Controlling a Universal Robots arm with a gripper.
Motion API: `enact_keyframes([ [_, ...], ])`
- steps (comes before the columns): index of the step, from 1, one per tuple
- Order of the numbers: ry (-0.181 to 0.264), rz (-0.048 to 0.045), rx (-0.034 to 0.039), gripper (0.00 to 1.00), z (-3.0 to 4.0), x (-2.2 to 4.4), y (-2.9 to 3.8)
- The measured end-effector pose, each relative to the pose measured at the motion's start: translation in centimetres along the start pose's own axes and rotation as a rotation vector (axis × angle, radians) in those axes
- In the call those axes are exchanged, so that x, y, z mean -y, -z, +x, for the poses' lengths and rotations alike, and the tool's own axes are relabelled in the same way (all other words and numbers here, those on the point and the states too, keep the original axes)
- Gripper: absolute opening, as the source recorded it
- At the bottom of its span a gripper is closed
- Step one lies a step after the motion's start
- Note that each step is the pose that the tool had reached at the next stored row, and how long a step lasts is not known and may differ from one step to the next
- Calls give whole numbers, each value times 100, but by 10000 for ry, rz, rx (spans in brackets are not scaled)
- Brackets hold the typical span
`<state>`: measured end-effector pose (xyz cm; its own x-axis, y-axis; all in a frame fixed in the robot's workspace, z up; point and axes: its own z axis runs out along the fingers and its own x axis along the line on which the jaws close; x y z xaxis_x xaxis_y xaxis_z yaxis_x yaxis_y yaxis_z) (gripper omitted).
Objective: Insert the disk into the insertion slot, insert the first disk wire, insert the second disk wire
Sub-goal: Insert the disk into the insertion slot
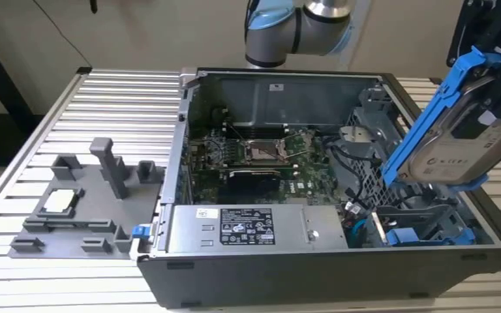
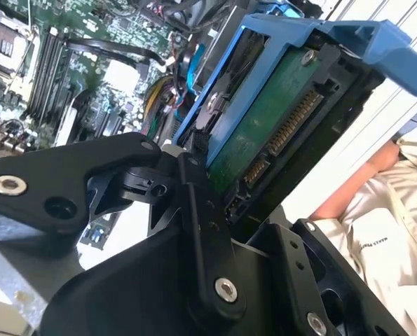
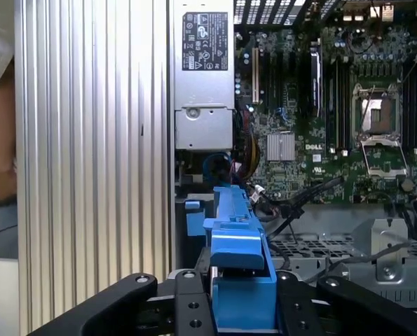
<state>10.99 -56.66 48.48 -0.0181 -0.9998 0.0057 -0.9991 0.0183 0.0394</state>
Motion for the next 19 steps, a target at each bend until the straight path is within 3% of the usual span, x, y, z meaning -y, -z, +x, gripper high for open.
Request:
enact_keyframes([
  [14,65,77,-46,33,28,7,-164],
  [19,118,85,-53,33,46,11,-258],
])
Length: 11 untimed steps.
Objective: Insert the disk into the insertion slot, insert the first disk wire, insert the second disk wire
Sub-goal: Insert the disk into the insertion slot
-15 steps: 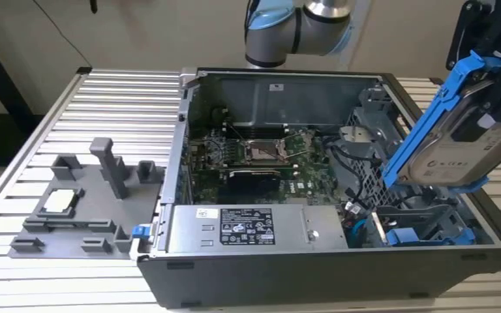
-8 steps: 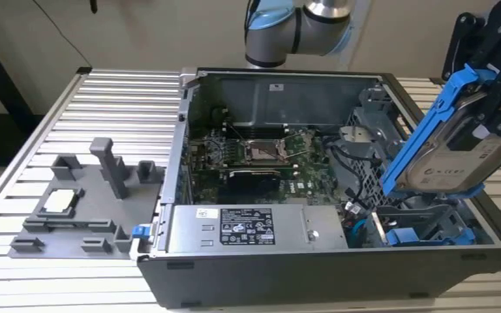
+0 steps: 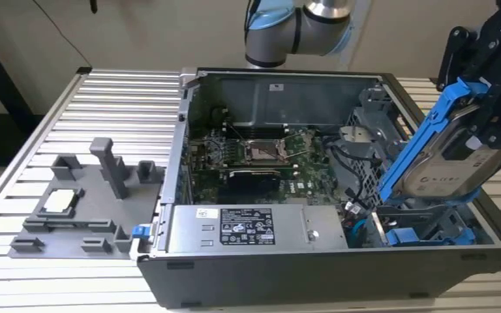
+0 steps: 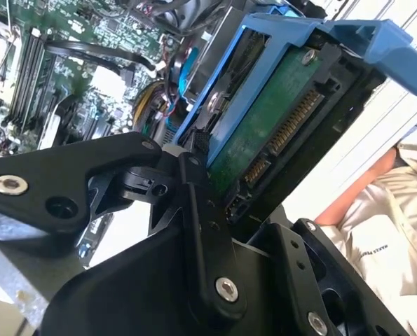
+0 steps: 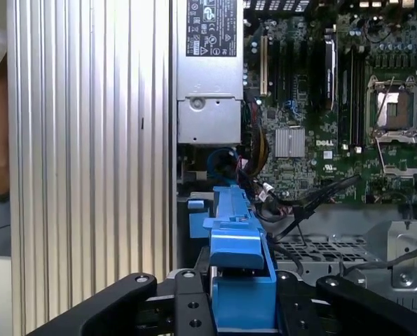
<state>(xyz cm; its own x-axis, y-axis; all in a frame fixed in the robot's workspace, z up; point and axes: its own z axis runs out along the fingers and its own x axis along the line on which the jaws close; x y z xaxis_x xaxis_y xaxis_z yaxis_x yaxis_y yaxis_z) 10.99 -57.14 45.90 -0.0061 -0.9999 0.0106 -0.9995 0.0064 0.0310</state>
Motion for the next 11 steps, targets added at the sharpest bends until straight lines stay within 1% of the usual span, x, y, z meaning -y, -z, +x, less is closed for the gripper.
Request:
enact_keyframes([
  [1,50,3,-2,33,19,4,-47],
  [5,180,6,-7,33,26,42,-96],
  [11,338,15,-11,33,40,76,-170],
])
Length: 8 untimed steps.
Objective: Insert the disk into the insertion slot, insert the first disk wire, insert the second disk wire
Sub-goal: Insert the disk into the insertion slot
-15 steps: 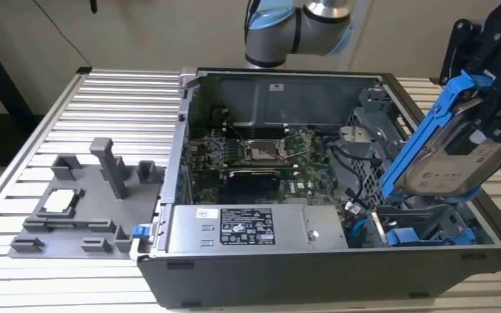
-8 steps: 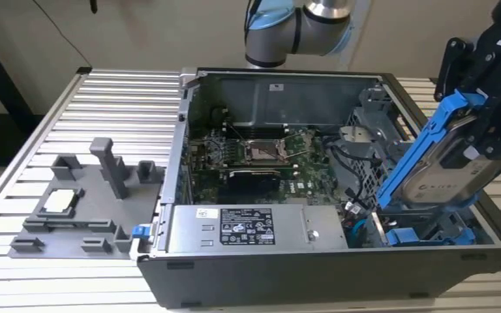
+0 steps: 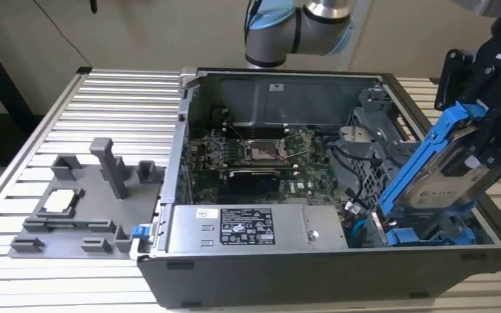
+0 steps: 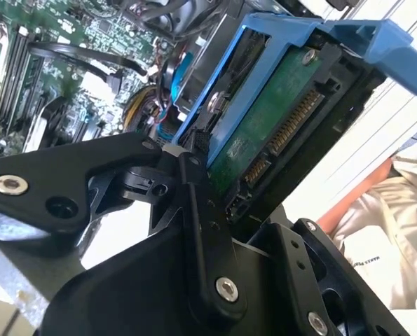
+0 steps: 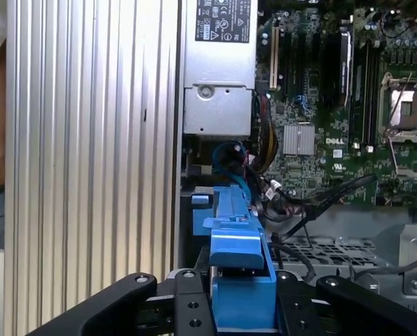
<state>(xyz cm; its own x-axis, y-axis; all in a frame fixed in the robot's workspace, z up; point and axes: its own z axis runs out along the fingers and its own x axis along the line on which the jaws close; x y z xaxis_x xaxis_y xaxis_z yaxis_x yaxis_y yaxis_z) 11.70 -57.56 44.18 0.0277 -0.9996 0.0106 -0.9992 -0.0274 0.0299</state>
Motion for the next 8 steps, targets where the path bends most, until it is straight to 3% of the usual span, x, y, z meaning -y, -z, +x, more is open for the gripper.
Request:
enact_keyframes([
  [8,82,24,-7,33,18,29,-90],
])
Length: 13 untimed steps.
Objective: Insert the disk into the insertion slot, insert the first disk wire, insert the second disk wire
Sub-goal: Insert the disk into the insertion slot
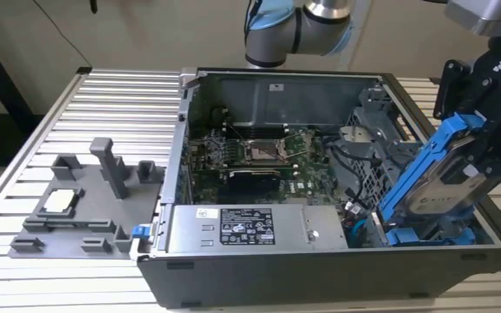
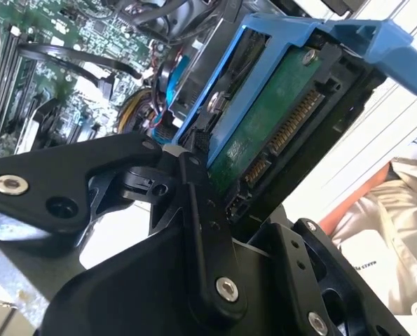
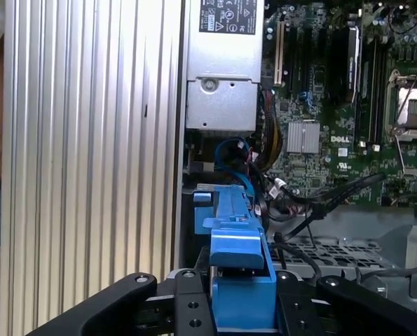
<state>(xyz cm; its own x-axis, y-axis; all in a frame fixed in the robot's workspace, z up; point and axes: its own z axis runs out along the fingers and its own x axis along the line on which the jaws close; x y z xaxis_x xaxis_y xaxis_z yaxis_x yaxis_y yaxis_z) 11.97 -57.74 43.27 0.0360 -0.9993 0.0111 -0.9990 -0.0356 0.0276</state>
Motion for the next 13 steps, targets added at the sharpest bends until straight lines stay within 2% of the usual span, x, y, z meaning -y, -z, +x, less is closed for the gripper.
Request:
enact_keyframes([
  [6,0,73,4,33,0,11,-72],
  [9,2,77,24,33,0,21,-120],
  [11,3,78,63,33,-1,31,-147],
  [13,4,81,140,33,1,52,-161],
])
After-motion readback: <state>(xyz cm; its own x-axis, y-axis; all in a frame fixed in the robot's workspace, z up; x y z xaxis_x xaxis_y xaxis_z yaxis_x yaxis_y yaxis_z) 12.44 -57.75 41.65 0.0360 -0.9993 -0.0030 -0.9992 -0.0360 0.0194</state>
